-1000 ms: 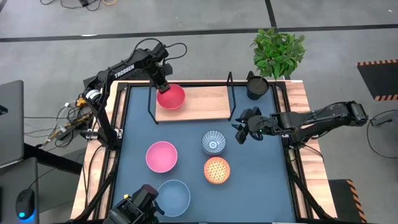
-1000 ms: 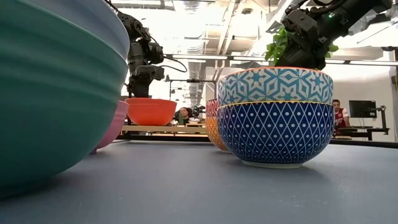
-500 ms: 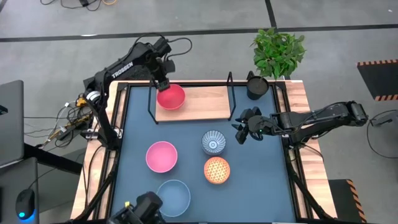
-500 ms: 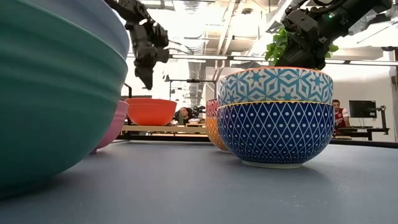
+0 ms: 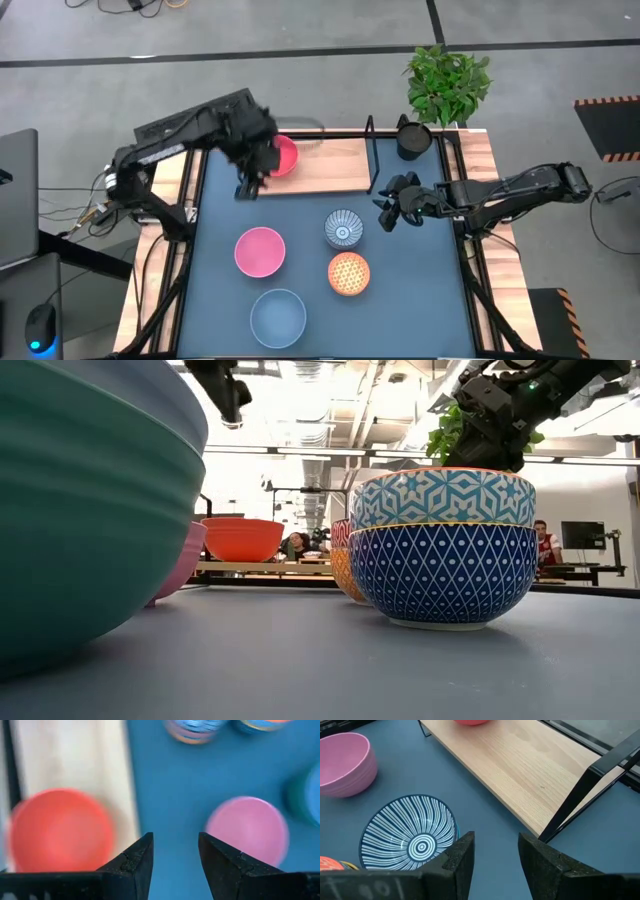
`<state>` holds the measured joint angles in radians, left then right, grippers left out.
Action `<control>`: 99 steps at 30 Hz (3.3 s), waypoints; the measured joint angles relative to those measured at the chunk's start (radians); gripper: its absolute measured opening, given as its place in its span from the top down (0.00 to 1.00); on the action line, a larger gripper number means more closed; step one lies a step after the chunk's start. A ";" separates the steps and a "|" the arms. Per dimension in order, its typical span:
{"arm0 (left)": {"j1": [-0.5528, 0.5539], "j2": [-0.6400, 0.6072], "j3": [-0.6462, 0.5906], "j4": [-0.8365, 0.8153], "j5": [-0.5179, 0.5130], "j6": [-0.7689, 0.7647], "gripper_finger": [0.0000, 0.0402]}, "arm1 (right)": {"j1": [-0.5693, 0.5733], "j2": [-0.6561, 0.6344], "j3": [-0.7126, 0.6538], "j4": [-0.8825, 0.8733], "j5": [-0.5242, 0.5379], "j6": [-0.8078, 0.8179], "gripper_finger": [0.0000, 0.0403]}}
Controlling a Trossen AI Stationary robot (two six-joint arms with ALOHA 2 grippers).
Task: Place and stack bowls onto a shelf
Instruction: Stack the pink bowl on top of the orange bowl on the shelf
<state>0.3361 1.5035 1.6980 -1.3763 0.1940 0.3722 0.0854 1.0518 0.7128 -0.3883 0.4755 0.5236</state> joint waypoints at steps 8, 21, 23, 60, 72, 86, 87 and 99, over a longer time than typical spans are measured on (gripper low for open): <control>-0.209 -0.190 -0.346 0.136 -0.018 -0.117 0.65 | 0.000 0.000 0.000 0.000 0.000 0.000 0.56; -0.218 -0.390 -0.830 0.417 -0.061 -0.337 0.65 | 0.000 0.000 0.000 -0.001 -0.003 0.000 0.56; -0.219 -0.390 -0.871 0.434 -0.062 -0.366 0.65 | 0.000 0.000 0.000 0.000 -0.003 0.000 0.56; -0.284 -0.389 -1.040 0.626 -0.074 -0.561 0.75 | -0.002 0.000 0.000 0.000 -0.003 0.001 0.56; -0.287 -0.389 -1.040 0.626 -0.085 -0.610 0.99 | -0.002 0.000 0.000 0.000 -0.003 0.001 0.56; -0.286 -0.389 -0.740 0.411 -0.080 -0.679 1.00 | -0.002 0.000 0.000 -0.001 -0.003 0.000 0.56; -0.284 -0.389 -0.699 0.386 -0.090 -0.692 1.00 | -0.002 0.000 0.000 -0.001 -0.003 0.000 0.56; -0.171 -0.390 -0.261 0.397 -0.421 -0.596 1.00 | -0.002 0.000 0.000 -0.001 0.000 -0.027 0.56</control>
<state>0.1655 1.1137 1.4367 -0.9798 -0.2269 -0.2242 0.0830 1.0521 0.7128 -0.3889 0.4754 0.4965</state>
